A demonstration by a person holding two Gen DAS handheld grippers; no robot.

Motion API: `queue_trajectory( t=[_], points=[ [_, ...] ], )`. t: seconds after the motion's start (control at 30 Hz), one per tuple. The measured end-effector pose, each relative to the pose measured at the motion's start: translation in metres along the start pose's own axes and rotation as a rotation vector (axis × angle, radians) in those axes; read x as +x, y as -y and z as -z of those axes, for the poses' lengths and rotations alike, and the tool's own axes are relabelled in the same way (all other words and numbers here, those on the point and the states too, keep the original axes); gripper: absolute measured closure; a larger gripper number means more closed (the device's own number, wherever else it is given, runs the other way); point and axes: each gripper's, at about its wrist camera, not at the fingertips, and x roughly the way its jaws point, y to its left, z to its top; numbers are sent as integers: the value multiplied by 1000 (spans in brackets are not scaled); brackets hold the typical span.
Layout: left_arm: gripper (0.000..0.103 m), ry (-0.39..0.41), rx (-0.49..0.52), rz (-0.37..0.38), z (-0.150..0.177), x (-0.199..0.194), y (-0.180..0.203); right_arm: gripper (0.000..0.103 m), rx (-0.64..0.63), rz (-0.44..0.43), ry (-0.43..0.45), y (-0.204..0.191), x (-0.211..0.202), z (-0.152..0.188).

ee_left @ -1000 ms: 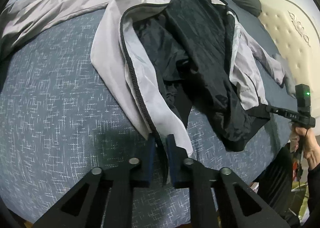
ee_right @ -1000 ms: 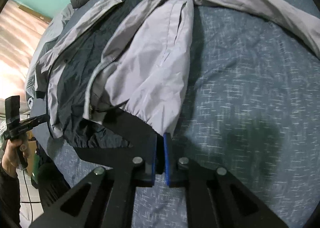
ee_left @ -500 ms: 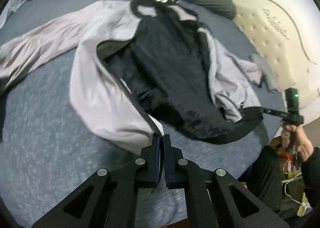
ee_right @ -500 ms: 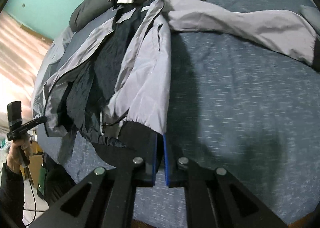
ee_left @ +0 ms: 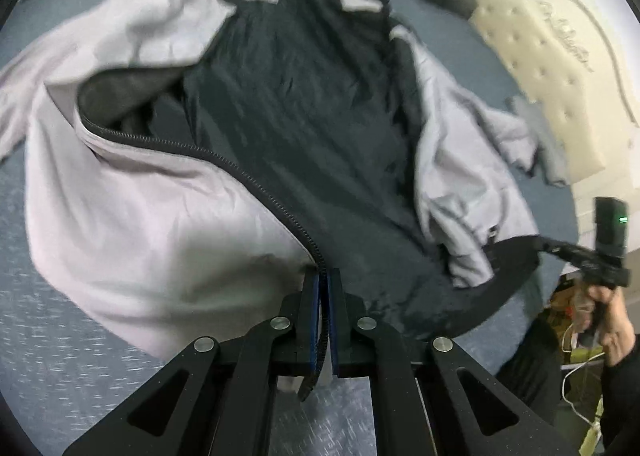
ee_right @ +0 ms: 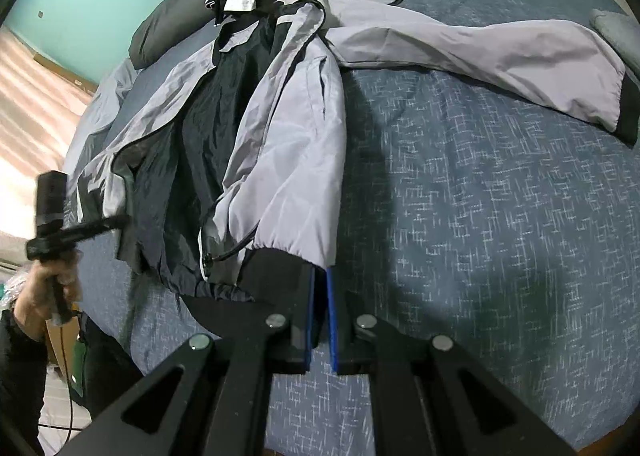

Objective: Fold clothes

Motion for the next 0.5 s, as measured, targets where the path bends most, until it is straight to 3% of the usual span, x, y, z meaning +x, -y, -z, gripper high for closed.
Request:
queue_trajectory(
  t=[0.17, 0.3, 0.5],
  points=[
    [96, 43, -20, 25, 5, -18, -8, 98, -20, -1, -5, -4, 3, -1],
    [72, 120, -42, 23, 13, -64, -25, 98, -20, -5, -10, -5, 6, -2],
    [70, 138, -94, -30, 31, -94, -67, 98, -16, -7, -16, -4, 8, -1]
  ],
)
